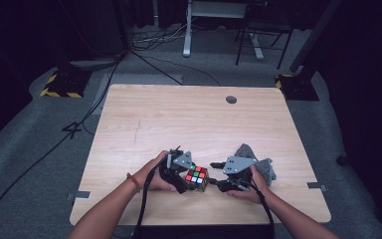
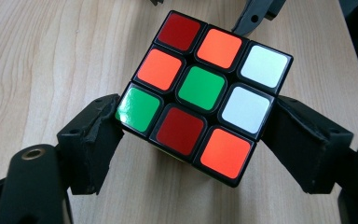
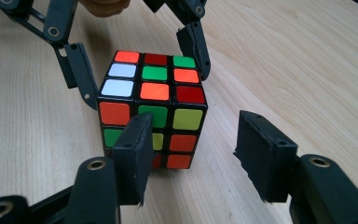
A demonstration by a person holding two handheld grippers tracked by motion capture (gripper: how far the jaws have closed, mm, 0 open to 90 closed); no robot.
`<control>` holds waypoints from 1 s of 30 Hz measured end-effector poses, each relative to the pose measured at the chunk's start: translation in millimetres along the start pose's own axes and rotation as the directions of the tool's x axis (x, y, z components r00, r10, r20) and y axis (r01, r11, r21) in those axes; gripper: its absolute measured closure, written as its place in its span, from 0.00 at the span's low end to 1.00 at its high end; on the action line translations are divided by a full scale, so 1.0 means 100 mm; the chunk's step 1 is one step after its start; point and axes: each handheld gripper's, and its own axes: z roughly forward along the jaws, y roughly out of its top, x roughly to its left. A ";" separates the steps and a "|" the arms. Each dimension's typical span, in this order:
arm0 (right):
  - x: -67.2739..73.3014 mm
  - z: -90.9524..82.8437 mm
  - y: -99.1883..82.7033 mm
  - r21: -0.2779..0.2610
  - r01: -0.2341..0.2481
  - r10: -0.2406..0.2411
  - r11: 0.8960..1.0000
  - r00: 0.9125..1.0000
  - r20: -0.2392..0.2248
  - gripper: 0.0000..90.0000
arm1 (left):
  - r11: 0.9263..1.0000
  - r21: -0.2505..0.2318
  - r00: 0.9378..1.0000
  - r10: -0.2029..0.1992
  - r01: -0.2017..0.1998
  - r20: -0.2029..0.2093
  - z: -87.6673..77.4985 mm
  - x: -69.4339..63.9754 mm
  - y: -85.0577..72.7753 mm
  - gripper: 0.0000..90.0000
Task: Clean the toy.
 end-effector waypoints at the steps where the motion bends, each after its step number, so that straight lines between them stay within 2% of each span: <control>1: 0.00 0.01 0.01 -0.004 -0.001 0.001 1.000 1.000 -0.002 0.52 | 1.000 -0.006 1.000 -0.001 0.001 0.000 0.00 0.01 -0.01 0.23; 5: -0.01 0.02 0.04 -0.020 -0.002 0.002 1.000 1.000 -0.004 0.52 | 1.000 0.003 1.000 0.001 -0.001 -0.003 -0.01 0.02 -0.03 0.22; 11: 0.01 0.11 0.16 -0.031 0.018 -0.019 0.999 1.000 -0.009 0.52 | 0.999 0.051 1.000 0.013 -0.012 -0.021 0.00 0.03 -0.07 0.18; 13: 0.01 0.13 0.20 -0.031 0.025 -0.026 0.999 1.000 -0.007 0.51 | 0.998 0.055 0.999 0.006 -0.004 -0.032 -0.02 0.03 -0.09 0.19; 19: -0.02 0.19 0.29 -0.033 0.023 -0.024 0.999 1.000 -0.015 0.51 | 0.999 0.042 1.000 -0.006 0.007 -0.024 -0.06 0.07 -0.15 0.21; 22: -0.03 0.22 0.35 -0.032 0.024 -0.024 0.999 0.999 -0.022 0.50 | 0.999 0.049 1.000 -0.011 0.012 -0.017 -0.07 0.08 -0.17 0.20; 25: -0.05 0.28 0.41 -0.029 0.015 -0.016 0.999 0.999 -0.031 0.50 | 0.997 0.077 0.999 -0.002 0.004 -0.033 -0.06 0.09 -0.20 0.19; 27: -0.06 0.32 0.45 -0.028 0.013 -0.014 1.000 0.999 -0.040 0.50 | 0.997 0.072 1.000 -0.022 0.024 -0.019 -0.06 0.11 -0.22 0.18; 30: -0.06 0.37 0.50 -0.026 0.014 -0.016 1.000 0.999 -0.048 0.50 | 0.997 0.067 0.999 -0.029 0.031 -0.020 -0.07 0.12 -0.25 0.18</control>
